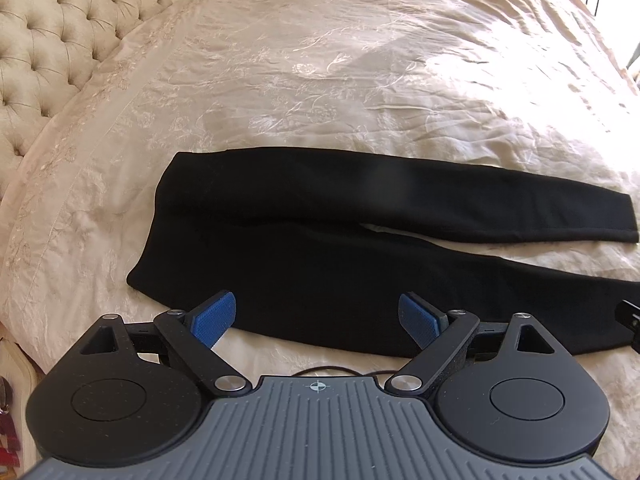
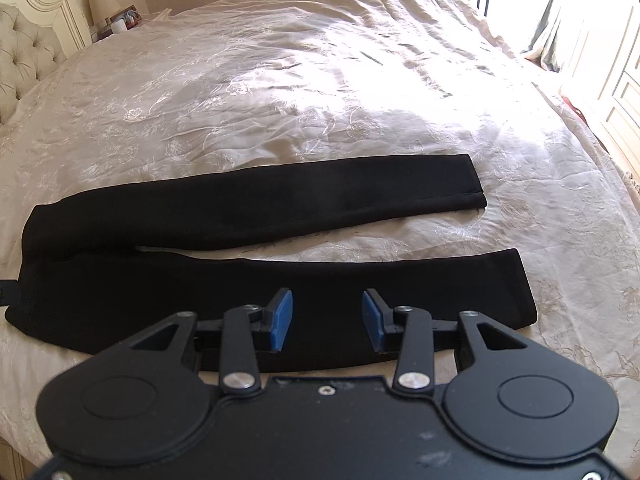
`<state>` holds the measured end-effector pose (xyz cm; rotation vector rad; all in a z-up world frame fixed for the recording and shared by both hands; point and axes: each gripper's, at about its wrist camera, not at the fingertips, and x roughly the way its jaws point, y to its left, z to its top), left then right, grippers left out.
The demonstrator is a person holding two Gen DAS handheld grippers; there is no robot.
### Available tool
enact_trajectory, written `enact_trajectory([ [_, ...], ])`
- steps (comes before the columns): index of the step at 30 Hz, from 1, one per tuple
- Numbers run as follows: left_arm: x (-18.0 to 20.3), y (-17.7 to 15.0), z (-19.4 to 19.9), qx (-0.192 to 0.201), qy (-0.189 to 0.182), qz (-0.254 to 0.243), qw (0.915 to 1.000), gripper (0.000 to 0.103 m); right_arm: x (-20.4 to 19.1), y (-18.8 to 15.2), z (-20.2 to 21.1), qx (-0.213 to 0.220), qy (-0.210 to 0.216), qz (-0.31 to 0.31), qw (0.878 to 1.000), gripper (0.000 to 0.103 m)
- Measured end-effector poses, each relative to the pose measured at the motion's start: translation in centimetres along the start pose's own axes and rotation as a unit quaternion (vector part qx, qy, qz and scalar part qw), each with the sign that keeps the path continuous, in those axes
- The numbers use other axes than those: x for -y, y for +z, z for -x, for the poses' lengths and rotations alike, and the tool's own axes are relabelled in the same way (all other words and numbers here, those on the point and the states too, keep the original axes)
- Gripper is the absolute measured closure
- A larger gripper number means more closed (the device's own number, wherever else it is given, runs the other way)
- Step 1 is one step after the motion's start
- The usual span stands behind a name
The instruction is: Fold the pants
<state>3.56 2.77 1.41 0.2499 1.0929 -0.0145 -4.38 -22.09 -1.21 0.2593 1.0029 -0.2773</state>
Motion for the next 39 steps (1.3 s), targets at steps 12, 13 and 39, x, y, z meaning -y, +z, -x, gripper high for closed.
enact_trajectory([
  [12,1.0,2.4,-4.6,-0.012,-0.025,-0.043,0.9987,0.015,-0.6,1.5,-4.3,-0.075,0.015,-0.059,0.995,0.061],
  [13,1.1,2.6,-5.2,-0.016,-0.028,-0.05,0.9983,0.015,-0.7,1.7,-4.8,-0.08,0.012,-0.061,0.995,0.061],
  [39,-0.9,11.9,-19.2,-0.069,-0.025,-0.059,0.9956,0.025,-2.0,19.7,-27.2,-0.133,-0.059,-0.169,0.975,0.061],
])
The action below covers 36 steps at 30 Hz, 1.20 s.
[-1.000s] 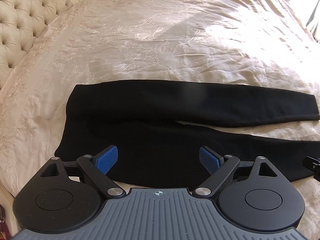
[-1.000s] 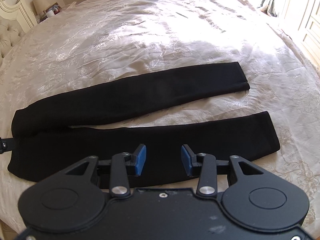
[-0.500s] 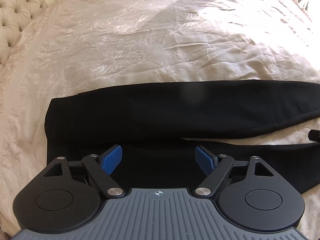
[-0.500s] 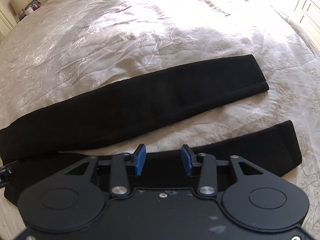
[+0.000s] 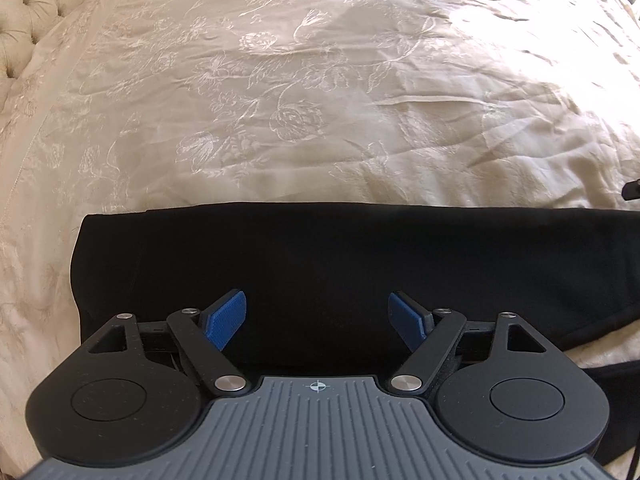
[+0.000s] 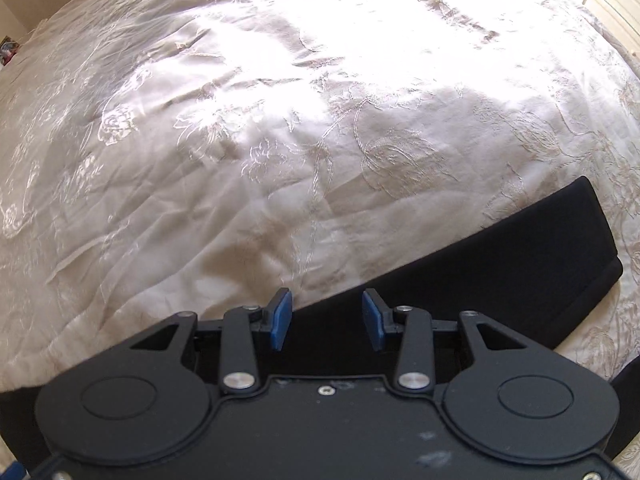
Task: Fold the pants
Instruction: 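Lower both grippers onto the black pants and close them on one leg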
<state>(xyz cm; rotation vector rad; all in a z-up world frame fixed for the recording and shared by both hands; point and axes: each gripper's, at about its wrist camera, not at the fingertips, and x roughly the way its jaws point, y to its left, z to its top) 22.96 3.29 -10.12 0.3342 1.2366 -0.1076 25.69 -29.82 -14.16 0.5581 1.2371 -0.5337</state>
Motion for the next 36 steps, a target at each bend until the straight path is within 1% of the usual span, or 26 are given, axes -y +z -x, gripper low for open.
enact_trajectory([
  [2,-0.7,0.0,-0.4,-0.005,0.0,0.011,0.9999,0.025,-0.4,0.9,-1.1,-0.004,-0.009,-0.009,1.0,0.061],
  [4,-1.2,0.1,-0.7,-0.009,0.002,0.018,0.9998,0.025,-0.8,1.3,-2.2,-0.018,-0.025,-0.015,0.999,0.062],
  [7,-1.7,0.0,-1.1,-0.011,0.005,0.021,0.9997,0.025,-0.6,0.8,-3.3,-0.028,-0.04,-0.019,0.999,0.062],
  [9,-1.9,0.0,-1.2,-0.013,0.005,0.021,0.9997,0.025,-0.2,0.0,-3.6,-0.034,-0.046,-0.015,0.998,0.069],
  [10,-2.0,0.1,-1.3,-0.012,0.005,0.022,0.9997,0.025,0.1,-0.5,-3.6,-0.032,-0.045,-0.011,0.998,0.07],
  [11,-2.1,0.2,-1.3,-0.011,0.004,0.022,0.9997,0.025,0.3,-0.9,-3.5,-0.028,-0.045,-0.008,0.999,0.075],
  [12,-2.1,0.3,-1.4,-0.01,0.003,0.023,0.9997,0.025,0.8,-1.6,-3.1,-0.025,-0.052,-0.004,0.998,0.093],
  [13,-2.1,0.5,-1.4,-0.009,0.001,0.024,0.9997,0.025,1.2,-2.2,-3.0,-0.027,-0.055,-0.002,0.998,0.1],
  [14,-2.0,0.7,-1.5,-0.009,-0.002,0.026,0.9996,0.025,2.0,-2.9,-2.6,-0.027,-0.048,-0.007,0.998,0.102],
  [19,-1.4,2.8,-2.3,-0.016,-0.038,0.051,0.9978,0.025,4.5,-5.6,-1.4,-0.018,-0.017,-0.019,1.0,0.102],
  [24,-0.3,5.8,-3.3,-0.023,-0.086,0.088,0.9922,0.025,6.2,-7.6,-1.1,-0.015,-0.003,-0.025,1.0,0.102],
  [28,1.1,7.9,-4.8,-0.04,-0.092,0.092,0.9907,0.025,6.0,-8.6,-0.5,-0.014,0.002,-0.026,1.0,0.102],
  [30,1.5,8.5,-5.9,-0.059,-0.09,0.097,0.9895,0.025,6.2,-8.9,-0.5,-0.014,0.003,-0.023,1.0,0.102],
  [34,1.6,8.8,-8.3,-0.108,-0.102,0.123,0.9811,0.025,6.8,-9.5,-0.1,-0.016,0.007,-0.022,1.0,0.102],
  [35,1.7,8.8,-9.0,-0.124,-0.096,0.126,0.9795,0.028,6.8,-9.6,-0.2,-0.015,0.008,-0.022,1.0,0.102],
  [36,1.8,8.6,-9.7,-0.141,-0.088,0.126,0.9781,0.034,6.8,-9.4,-0.2,-0.015,0.009,-0.022,1.0,0.102],
])
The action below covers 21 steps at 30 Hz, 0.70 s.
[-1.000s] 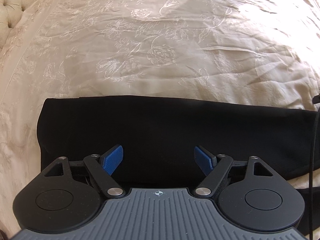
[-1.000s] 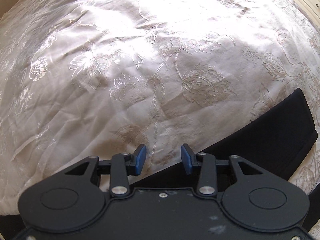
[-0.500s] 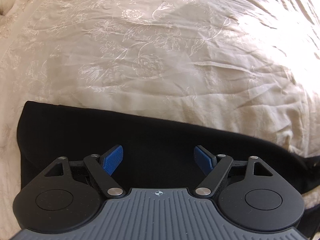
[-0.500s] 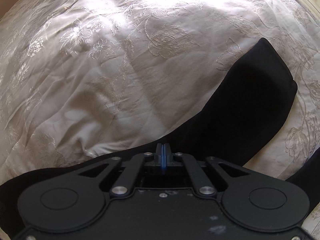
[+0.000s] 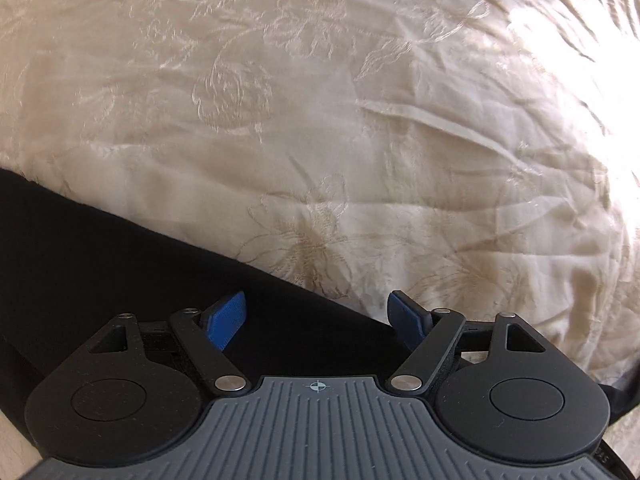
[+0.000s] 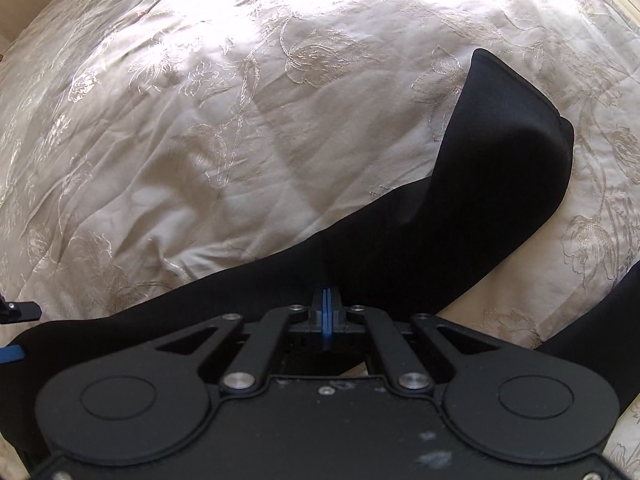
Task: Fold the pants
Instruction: 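Lower both grippers onto the black pants and close them on one leg, then lift the held leg with both grippers, lay it over the other leg, open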
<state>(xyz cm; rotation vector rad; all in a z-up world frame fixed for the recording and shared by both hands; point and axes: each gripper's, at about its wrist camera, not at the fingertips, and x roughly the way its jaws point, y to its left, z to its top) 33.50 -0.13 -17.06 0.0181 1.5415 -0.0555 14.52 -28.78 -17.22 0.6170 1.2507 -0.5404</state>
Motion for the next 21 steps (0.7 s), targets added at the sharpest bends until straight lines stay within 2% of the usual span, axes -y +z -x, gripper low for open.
enact_trajectory([
  [2,-0.1,-0.3,-0.4,0.002,0.013,-0.007,0.9999,0.078,0.2,-0.2,0.2,0.001,0.003,0.0,1.0,0.102],
  [3,-0.2,-0.7,-0.1,0.012,0.018,-0.011,0.9997,0.087,0.4,-0.3,0.5,0.002,0.003,-0.002,1.0,0.102],
  [5,-1.0,-1.7,1.4,0.039,0.003,-0.005,0.9992,0.095,0.9,-0.6,1.3,0.004,0.004,-0.005,1.0,0.102],
  [9,-2.0,-6.1,5.8,0.104,-0.014,-0.019,0.9943,0.098,2.5,-2.3,4.3,0.018,0.008,0.0,1.0,0.102],
  [12,-2.5,-10.3,8.3,0.133,-0.021,-0.035,0.9903,0.098,4.1,-4.4,6.2,0.019,0.005,0.0,1.0,0.102],
  [16,-3.4,-14.7,9.4,0.144,-0.027,-0.04,0.9884,0.098,5.9,-7.5,7.6,0.008,0.006,0.0,1.0,0.102],
  [18,-3.7,-16.6,9.0,0.137,-0.025,-0.036,0.9895,0.098,6.4,-8.8,8.3,0.011,0.016,0.002,1.0,0.1],
  [19,-3.8,-17.4,8.6,0.131,-0.025,-0.032,0.9906,0.098,6.5,-9.2,8.6,0.016,0.019,0.002,1.0,0.098],
  [21,-3.9,-18.4,7.7,0.115,-0.026,-0.028,0.9927,0.098,6.4,-9.5,9.1,0.027,0.02,-0.003,0.999,0.084],
])
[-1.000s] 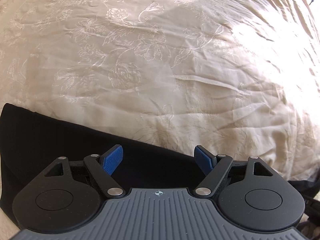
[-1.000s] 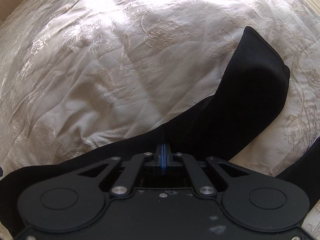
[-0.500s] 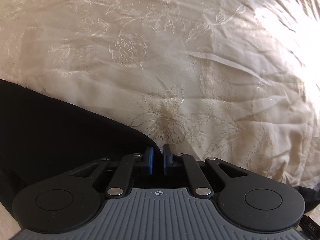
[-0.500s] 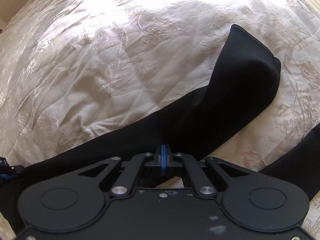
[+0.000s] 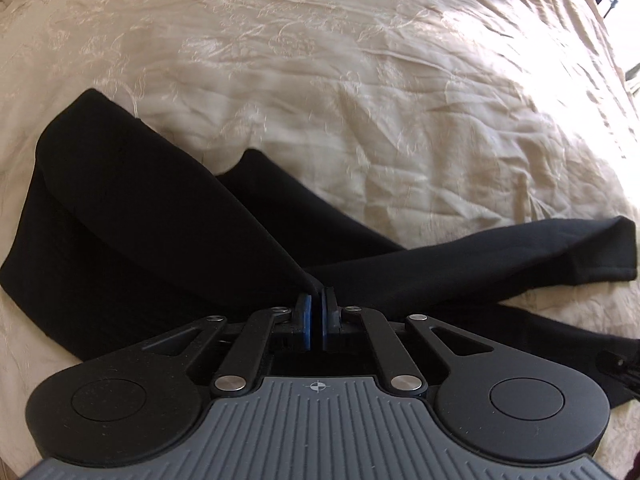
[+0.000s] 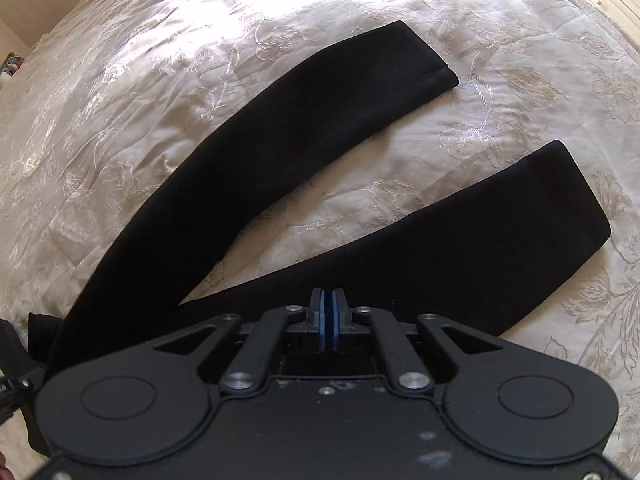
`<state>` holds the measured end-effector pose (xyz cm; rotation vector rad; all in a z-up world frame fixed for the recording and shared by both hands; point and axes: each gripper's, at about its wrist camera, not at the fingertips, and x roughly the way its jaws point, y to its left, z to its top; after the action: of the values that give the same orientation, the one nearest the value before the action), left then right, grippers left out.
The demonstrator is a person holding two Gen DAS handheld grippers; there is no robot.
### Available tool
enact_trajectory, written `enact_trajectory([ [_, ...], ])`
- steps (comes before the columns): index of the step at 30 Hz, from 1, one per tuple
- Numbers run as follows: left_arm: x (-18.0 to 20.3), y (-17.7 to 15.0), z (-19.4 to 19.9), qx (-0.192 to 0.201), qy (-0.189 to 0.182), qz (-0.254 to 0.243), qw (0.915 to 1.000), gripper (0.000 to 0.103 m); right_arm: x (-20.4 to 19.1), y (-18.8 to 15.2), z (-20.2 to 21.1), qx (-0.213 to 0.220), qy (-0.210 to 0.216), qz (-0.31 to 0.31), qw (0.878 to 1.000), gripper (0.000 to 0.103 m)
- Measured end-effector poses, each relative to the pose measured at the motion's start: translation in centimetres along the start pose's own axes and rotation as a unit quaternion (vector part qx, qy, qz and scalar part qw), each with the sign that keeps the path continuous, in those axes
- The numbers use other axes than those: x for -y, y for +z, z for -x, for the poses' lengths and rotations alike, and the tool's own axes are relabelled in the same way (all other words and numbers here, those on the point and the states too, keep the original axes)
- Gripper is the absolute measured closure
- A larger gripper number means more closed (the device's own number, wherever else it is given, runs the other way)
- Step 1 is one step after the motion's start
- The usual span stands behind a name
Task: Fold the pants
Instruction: 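Lift the held leg with both grippers, lay it over the other leg, open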
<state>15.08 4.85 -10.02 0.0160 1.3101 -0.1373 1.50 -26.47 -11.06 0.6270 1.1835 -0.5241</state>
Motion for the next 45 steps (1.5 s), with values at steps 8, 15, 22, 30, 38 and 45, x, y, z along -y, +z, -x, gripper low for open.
enact_trajectory([
  [8,-0.1,-1.6,-1.2,-0.02,0.005,-0.007,0.9998,0.098,-1.7,4.5,-0.8,0.046,0.018,-0.028,0.998,0.063],
  [15,-0.1,-1.6,-1.8,-0.025,0.004,-0.014,0.9996,0.099,-2.4,10.8,-4.4,0.061,-0.02,-0.059,0.996,0.062],
  [22,-0.1,-1.6,-2.0,-0.028,0.004,-0.013,0.9995,0.098,-2.6,14.0,-7.8,0.026,-0.052,-0.071,0.996,0.062],
  [30,-0.1,-1.9,-1.1,-0.021,0.007,-0.022,0.9995,0.099,-1.4,11.0,-2.1,0.075,-0.013,-0.031,0.997,0.1],
  [38,-0.4,-3.9,-0.5,-0.025,0.022,-0.046,0.9984,0.099,4.1,2.4,2.4,0.067,-0.032,-0.029,0.997,0.1],
  [45,0.1,-5.7,-1.5,-0.034,0.052,-0.078,0.995,0.099,7.7,-2.9,-0.5,0.018,-0.039,-0.062,0.997,0.1],
])
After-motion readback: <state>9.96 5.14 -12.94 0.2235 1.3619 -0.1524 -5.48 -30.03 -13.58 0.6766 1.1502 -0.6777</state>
